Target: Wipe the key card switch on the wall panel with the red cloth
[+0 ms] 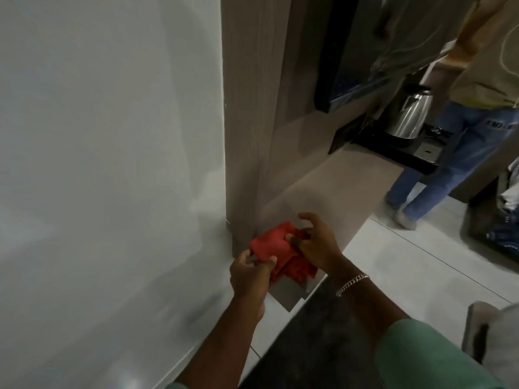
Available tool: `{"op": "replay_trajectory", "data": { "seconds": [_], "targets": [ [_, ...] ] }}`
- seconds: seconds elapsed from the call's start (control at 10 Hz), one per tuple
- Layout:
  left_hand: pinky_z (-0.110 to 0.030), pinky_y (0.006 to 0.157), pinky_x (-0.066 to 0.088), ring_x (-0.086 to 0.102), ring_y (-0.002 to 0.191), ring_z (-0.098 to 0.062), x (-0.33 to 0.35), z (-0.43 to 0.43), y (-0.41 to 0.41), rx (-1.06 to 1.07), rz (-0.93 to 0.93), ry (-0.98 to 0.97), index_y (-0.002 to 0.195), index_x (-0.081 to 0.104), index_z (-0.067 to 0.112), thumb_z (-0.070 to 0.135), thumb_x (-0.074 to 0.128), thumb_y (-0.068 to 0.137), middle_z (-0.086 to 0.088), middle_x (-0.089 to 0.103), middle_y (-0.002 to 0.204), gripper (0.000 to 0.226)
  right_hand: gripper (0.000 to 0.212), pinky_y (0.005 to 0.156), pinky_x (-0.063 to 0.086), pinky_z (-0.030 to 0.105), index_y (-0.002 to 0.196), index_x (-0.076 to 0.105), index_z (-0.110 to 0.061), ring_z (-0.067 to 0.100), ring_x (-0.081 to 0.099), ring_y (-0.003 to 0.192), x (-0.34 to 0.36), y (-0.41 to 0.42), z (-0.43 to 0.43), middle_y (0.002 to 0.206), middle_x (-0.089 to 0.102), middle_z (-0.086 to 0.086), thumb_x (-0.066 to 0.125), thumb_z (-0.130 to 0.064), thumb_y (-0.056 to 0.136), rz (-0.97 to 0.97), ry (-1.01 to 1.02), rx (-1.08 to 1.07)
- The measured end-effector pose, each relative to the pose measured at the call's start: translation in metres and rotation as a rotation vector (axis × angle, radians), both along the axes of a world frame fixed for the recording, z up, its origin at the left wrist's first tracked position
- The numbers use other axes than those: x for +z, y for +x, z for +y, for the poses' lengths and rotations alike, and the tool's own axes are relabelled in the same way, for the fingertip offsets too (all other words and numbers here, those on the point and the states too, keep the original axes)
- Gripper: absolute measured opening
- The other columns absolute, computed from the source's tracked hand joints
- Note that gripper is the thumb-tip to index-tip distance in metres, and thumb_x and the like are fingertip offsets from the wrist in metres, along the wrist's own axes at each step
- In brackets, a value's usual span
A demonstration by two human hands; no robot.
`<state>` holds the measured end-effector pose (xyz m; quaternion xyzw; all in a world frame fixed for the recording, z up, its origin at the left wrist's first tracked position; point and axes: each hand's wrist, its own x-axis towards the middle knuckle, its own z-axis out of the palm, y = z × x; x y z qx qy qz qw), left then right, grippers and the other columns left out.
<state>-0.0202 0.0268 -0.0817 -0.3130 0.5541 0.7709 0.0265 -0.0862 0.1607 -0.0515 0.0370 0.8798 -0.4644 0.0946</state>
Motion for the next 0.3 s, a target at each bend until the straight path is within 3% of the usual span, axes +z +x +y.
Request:
{"op": "replay_trajectory", "data": {
  "seconds": [0.2, 0.3],
  "targets": [
    [-0.047, 0.086, 0.059, 0.071, 0.092, -0.028, -0.023, -0.018, -0.005, -0.03, 0.034, -0.071, 0.126, 0.056, 0.013, -0.004, 0.072, 0.076, -0.011, 0.072, 0.1, 0.055, 0.046, 0.088, 0.047, 0.03, 0.132, 0.051, -0.016, 0.032, 0.064, 0.107, -0.023, -0.022, -0.01, 0.119, 0.067, 0.017, 0.068, -0.013, 0.09, 0.154, 0.163, 0.01],
    [-0.031, 0.085, 0.058, 0.069, 0.094, -0.019, -0.008, -0.043, 0.011, -0.072, 0.072, -0.343, 0.124, 0.061, 0.011, 0.01, 0.068, 0.083, -0.001, 0.073, 0.1, 0.041, 0.04, 0.103, 0.043, 0.041, 0.132, 0.052, -0.014, 0.034, 0.056, 0.122, -0.016, -0.015, -0.021, 0.13, 0.063, 0.015, 0.061, -0.021, 0.094, 0.266, 0.367, -0.026]
  ]
}}
